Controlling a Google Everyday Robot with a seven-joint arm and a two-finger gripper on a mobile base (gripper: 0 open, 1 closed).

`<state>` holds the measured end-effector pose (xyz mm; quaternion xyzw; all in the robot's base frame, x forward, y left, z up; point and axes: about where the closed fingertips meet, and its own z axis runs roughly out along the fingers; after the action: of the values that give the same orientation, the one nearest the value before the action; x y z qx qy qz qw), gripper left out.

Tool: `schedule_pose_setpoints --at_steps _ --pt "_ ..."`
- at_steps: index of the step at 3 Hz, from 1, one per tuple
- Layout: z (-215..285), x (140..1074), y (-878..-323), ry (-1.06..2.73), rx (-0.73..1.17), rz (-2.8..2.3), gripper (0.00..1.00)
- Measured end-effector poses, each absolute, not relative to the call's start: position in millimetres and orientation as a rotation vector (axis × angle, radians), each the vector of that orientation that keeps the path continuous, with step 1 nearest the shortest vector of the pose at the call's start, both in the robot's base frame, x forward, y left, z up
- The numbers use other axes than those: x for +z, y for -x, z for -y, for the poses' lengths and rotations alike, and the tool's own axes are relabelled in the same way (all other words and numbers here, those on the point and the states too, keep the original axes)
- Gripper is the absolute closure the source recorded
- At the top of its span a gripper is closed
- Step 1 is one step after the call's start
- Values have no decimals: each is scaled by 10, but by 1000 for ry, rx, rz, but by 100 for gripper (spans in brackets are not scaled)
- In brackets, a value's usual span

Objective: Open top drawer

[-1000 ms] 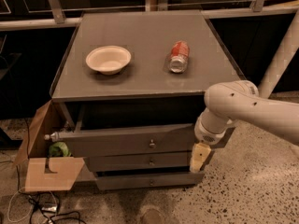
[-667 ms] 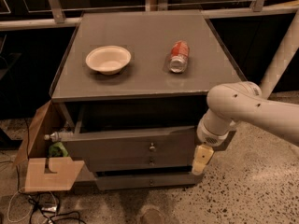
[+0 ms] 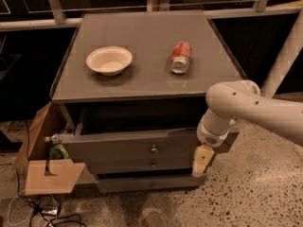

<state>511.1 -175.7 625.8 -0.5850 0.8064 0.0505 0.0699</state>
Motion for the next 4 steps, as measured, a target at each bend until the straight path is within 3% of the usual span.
schedule_pose_setpoints --at_steps 4 --pt "1729 6314 -4462 1834 284 -2449 0"
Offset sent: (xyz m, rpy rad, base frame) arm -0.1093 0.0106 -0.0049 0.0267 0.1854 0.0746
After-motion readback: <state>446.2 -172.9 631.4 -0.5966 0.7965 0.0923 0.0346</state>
